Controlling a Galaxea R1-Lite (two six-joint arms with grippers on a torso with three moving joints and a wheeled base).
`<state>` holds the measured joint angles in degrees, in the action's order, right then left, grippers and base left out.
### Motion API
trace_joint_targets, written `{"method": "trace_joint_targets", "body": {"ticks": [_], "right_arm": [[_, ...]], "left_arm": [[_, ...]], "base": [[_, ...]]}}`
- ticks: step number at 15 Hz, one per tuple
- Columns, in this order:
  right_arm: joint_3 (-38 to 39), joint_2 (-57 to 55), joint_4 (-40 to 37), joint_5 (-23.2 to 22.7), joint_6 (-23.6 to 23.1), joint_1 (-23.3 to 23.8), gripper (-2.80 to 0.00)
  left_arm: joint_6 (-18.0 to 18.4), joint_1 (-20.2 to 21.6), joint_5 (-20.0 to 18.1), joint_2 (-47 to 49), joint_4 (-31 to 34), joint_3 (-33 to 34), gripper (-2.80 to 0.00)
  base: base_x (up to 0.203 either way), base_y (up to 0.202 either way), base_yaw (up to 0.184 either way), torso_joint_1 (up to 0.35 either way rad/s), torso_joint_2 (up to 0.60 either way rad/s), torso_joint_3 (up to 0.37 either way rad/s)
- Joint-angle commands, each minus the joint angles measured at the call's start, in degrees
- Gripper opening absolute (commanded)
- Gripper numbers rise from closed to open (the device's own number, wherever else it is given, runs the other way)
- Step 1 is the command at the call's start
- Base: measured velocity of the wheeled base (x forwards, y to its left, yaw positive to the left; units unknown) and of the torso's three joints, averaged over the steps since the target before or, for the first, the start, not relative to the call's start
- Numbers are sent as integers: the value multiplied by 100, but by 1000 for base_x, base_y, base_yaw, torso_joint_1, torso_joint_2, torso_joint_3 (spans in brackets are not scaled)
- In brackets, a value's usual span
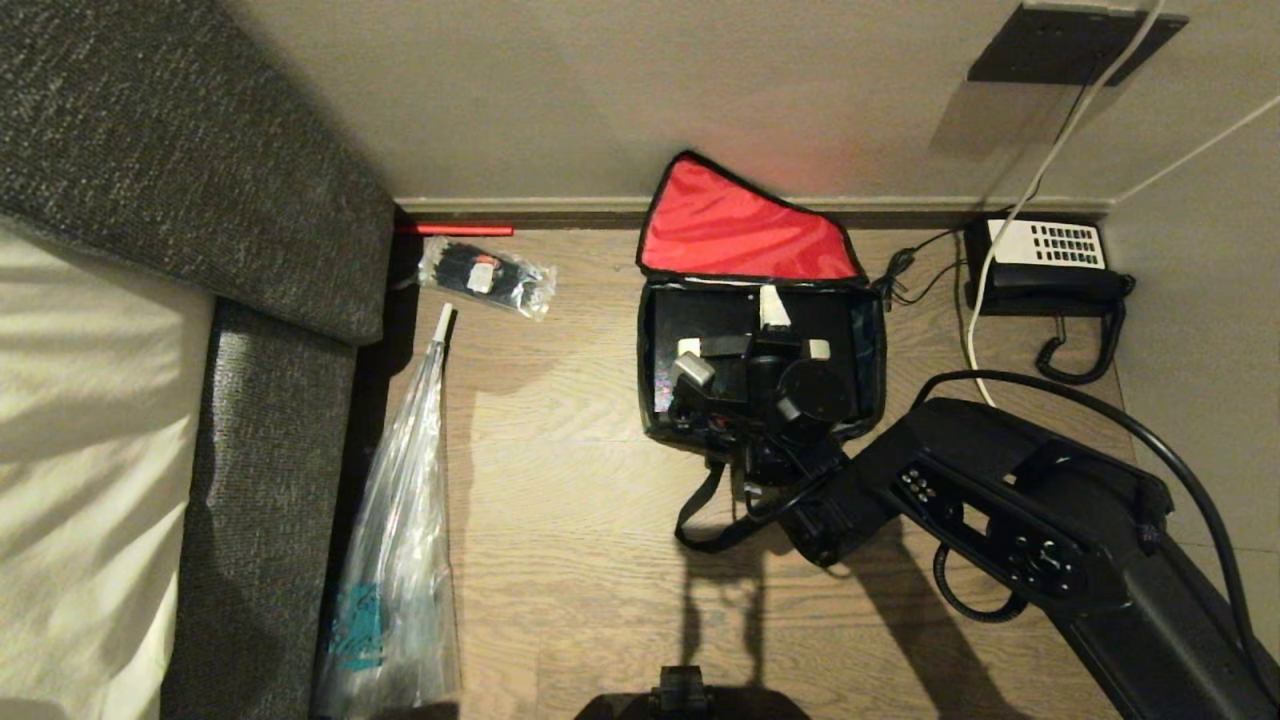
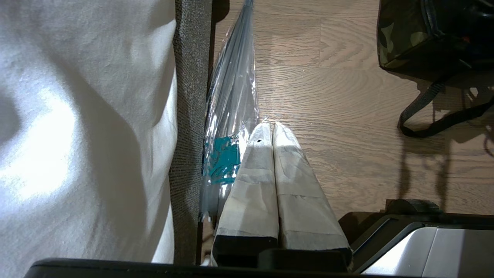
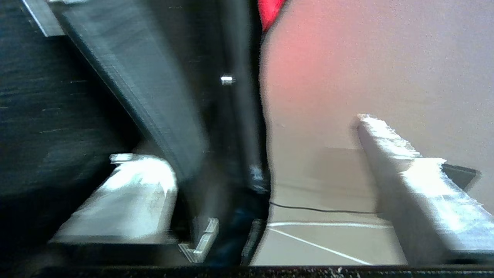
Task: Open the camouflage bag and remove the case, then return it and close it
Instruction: Grip the handle
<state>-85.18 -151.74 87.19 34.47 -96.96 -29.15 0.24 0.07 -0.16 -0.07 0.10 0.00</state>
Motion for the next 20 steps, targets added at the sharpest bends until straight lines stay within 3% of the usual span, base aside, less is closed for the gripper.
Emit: {"method": "trace_joint_targets", "body": {"ticks": [1,20], "right_arm": [[24,-40,48,42,-37,-12,-280],[427,795,48,135,-43,-91,-280]], "left_arm": [[2,1,-2,7,-1,14,-280],[2,1,-2,7,-1,9,-280]], "base": [[0,0,0,0,0,0],[0,0,0,0,0,0]]}}
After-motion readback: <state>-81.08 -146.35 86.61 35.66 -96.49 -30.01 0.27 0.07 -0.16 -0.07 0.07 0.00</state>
